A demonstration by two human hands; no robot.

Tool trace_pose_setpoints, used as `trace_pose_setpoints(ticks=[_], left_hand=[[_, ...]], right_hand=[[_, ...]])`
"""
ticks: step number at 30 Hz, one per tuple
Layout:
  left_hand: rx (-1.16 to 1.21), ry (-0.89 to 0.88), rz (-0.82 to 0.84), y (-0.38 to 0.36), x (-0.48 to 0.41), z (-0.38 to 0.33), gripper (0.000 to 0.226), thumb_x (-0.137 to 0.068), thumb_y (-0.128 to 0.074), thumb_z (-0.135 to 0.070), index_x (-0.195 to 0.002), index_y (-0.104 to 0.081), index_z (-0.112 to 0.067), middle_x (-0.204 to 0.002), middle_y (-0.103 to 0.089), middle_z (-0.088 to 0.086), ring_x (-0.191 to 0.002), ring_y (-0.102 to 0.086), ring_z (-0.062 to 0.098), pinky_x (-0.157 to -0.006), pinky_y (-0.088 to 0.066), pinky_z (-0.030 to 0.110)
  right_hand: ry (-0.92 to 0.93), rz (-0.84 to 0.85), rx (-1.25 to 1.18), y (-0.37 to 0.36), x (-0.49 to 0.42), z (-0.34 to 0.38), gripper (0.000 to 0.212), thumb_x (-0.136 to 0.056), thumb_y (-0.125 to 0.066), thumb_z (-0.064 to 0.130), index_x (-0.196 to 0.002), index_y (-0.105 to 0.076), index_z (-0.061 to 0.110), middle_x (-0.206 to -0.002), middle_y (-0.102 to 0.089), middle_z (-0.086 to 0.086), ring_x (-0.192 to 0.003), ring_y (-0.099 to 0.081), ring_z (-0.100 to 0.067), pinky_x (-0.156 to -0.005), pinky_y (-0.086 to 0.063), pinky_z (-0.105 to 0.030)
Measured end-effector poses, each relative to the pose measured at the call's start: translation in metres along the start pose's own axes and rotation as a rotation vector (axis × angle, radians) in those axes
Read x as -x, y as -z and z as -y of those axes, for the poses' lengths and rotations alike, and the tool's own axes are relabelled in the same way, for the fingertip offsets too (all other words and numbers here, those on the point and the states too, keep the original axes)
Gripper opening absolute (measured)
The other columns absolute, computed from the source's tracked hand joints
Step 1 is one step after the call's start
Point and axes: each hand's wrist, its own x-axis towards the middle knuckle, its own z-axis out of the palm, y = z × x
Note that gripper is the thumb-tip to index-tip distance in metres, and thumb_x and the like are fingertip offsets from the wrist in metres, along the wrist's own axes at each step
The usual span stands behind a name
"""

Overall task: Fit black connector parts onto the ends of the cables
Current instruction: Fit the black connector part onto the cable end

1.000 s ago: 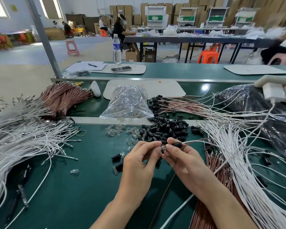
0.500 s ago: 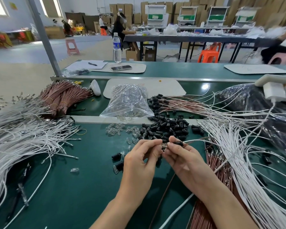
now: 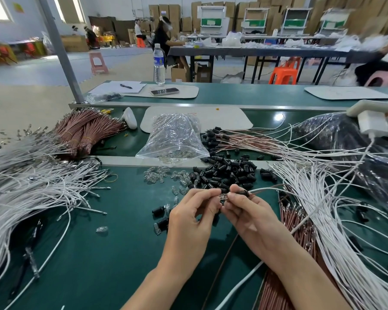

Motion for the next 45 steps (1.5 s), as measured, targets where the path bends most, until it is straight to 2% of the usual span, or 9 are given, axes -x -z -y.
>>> trace_pose_setpoints(ticks=[5, 9, 13, 24, 30, 33, 38, 40, 45], left_hand=[[-0.03, -0.036, -0.006, 0.0, -0.001, 0.0, 0.019, -0.098, -0.062, -0.023, -0.113, -0.071, -0.03, -0.105, -0.067, -0.018, -0.1, -0.069, 0.008, -0.082, -0.052, 0.015], [-0.006, -0.012, -0.005, 0.0, 0.0, 0.001, 0.019, -0.098, -0.062, -0.023, -0.112, -0.071, -0.031, -0.105, -0.068, -0.017, -0.099, -0.069, 0.01, -0.081, -0.053, 0.015], [0.017, 0.021, -0.005, 0.001, 0.0, 0.002, 0.019, -0.098, -0.062, -0.025, -0.111, -0.069, -0.036, -0.105, -0.068, -0.015, -0.097, -0.071, 0.013, -0.082, -0.057, 0.023], [-0.033, -0.025, 0.017, 0.003, 0.0, 0.004, 0.021, -0.098, -0.064, -0.019, -0.111, -0.071, -0.034, -0.103, -0.067, -0.018, -0.095, -0.07, 0.008, -0.079, -0.054, 0.015], [-0.05, -0.043, 0.026, 0.002, 0.001, 0.005, 0.021, -0.098, -0.063, -0.021, -0.112, -0.07, -0.035, -0.104, -0.065, -0.019, -0.097, -0.069, 0.008, -0.081, -0.053, 0.016], [-0.026, -0.036, 0.039, 0.001, 0.001, 0.003, 0.021, -0.098, -0.064, -0.02, -0.113, -0.07, -0.033, -0.106, -0.066, -0.017, -0.099, -0.069, 0.008, -0.083, -0.054, 0.017], [-0.05, -0.034, 0.13, 0.005, -0.001, 0.005, 0.027, -0.099, -0.063, -0.023, -0.125, -0.065, -0.029, -0.11, -0.067, -0.018, -0.104, -0.068, 0.005, -0.088, -0.054, 0.02], [-0.069, -0.03, 0.151, 0.007, 0.0, 0.006, 0.024, -0.099, -0.064, -0.022, -0.122, -0.067, -0.027, -0.109, -0.068, -0.018, -0.103, -0.068, 0.004, -0.087, -0.054, 0.019], [-0.071, 0.007, 0.158, 0.009, 0.001, 0.006, 0.019, -0.1, -0.061, -0.029, -0.116, -0.065, -0.04, -0.105, -0.071, -0.024, -0.098, -0.07, 0.001, -0.084, -0.054, 0.016]], right_hand=[[-0.001, 0.001, 0.017, 0.0, 0.0, 0.0, 0.021, -0.074, -0.069, 0.005, -0.095, -0.07, 0.008, -0.069, -0.067, -0.005, -0.061, -0.068, -0.011, -0.065, -0.06, -0.023], [0.011, 0.006, 0.031, -0.001, 0.001, 0.0, 0.024, -0.073, -0.069, 0.006, -0.098, -0.067, 0.007, -0.069, -0.066, -0.005, -0.062, -0.067, -0.011, -0.067, -0.061, -0.023], [0.029, 0.007, 0.037, -0.002, 0.001, 0.0, 0.023, -0.074, -0.067, 0.005, -0.097, -0.066, 0.007, -0.067, -0.065, -0.006, -0.061, -0.067, -0.011, -0.066, -0.06, -0.023], [0.105, 0.016, 0.142, 0.001, -0.001, -0.005, 0.011, -0.075, -0.069, 0.006, -0.08, -0.074, 0.013, -0.072, -0.066, -0.006, -0.067, -0.067, -0.012, -0.069, -0.058, -0.022], [0.111, 0.05, 0.141, -0.001, 0.0, -0.005, 0.012, -0.075, -0.066, 0.003, -0.086, -0.065, 0.008, -0.074, -0.07, -0.008, -0.067, -0.07, -0.015, -0.066, -0.057, -0.02], [0.087, 0.049, 0.119, 0.001, 0.0, -0.004, 0.013, -0.077, -0.066, 0.003, -0.087, -0.068, 0.009, -0.073, -0.067, -0.006, -0.065, -0.067, -0.013, -0.066, -0.057, -0.021], [0.04, 0.063, 0.132, 0.004, 0.0, -0.001, 0.017, -0.077, -0.068, 0.004, -0.078, -0.078, 0.018, -0.073, -0.067, -0.007, -0.066, -0.067, -0.014, -0.069, -0.058, -0.024], [0.024, 0.063, 0.137, 0.005, -0.001, 0.0, 0.016, -0.075, -0.07, 0.004, -0.079, -0.079, 0.018, -0.074, -0.068, -0.009, -0.065, -0.068, -0.015, -0.069, -0.059, -0.025], [0.01, 0.058, 0.158, 0.008, 0.0, 0.0, 0.018, -0.075, -0.072, 0.006, -0.089, -0.08, 0.013, -0.08, -0.072, -0.014, -0.07, -0.072, -0.018, -0.069, -0.06, -0.027]])
